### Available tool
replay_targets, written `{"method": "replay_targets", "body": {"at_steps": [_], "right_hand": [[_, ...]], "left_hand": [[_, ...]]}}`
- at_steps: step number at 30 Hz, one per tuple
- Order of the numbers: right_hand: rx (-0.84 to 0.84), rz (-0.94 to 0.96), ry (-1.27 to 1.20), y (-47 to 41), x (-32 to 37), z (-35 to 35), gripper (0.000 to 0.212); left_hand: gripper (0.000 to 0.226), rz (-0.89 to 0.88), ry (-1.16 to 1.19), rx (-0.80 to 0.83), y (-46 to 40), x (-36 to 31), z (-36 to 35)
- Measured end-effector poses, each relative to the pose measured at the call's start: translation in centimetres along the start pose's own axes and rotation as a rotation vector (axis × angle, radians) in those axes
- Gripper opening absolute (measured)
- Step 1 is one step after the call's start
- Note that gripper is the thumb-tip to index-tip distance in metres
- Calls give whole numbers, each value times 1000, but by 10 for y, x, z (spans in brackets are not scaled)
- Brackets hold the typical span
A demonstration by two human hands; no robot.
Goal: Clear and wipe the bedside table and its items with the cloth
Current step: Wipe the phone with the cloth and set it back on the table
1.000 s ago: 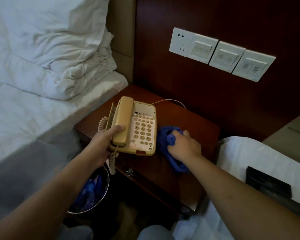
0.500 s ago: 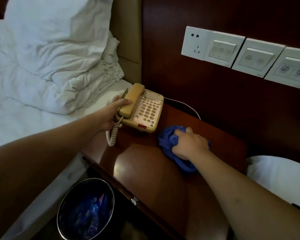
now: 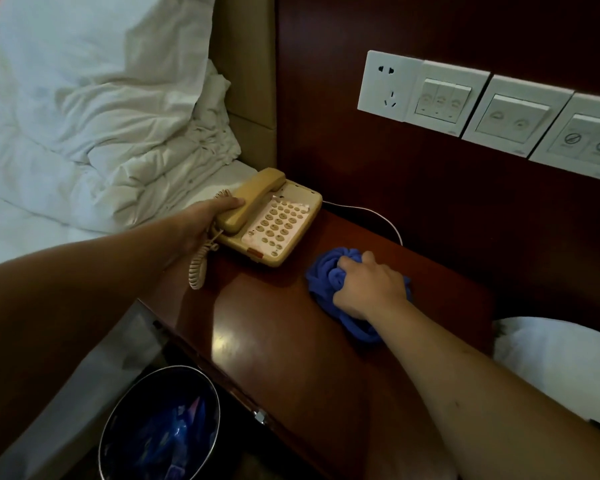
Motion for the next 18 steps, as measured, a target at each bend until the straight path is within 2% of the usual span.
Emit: {"method": "replay_targets", "body": {"at_steps": [3, 8, 13, 18], "right_hand": [[2, -9, 9, 1, 1, 0, 56], [-10, -10, 6, -2, 3, 0, 57], [-14, -18, 28, -9, 6, -3, 57], [-10, -23, 51, -10, 7, -4, 60]], "left_hand": [[74, -29, -38, -40, -5, 2, 5], [60, -57, -87, -155, -13, 3, 9], [75, -61, -129, -128, -25, 9, 2], [68, -111, -362, -209, -23, 3, 2]]}}
Point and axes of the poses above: each hand's wrist, its own y-axis away from the middle knuckle, its own z-axis out of the back of the hand, x = y × z, the point moved 4 cm from there along -y, towards the middle knuckle, and after that the axes turned 15 degrees about -y, right-handed, at the moved point
